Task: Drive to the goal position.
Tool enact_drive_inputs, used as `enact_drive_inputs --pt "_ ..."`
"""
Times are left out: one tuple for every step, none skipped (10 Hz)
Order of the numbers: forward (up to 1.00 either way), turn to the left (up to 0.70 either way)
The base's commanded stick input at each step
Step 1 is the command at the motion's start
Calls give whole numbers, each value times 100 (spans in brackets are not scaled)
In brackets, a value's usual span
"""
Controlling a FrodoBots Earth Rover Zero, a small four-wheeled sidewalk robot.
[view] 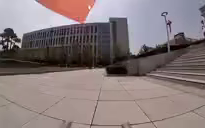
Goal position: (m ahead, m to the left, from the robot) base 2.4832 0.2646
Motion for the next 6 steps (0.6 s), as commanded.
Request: enact_drive_inputs --pt "100 -1" --pt "100 -1" --pt "100 -1" --pt "100 -1" --pt "100 -1" --pt "100 -1"
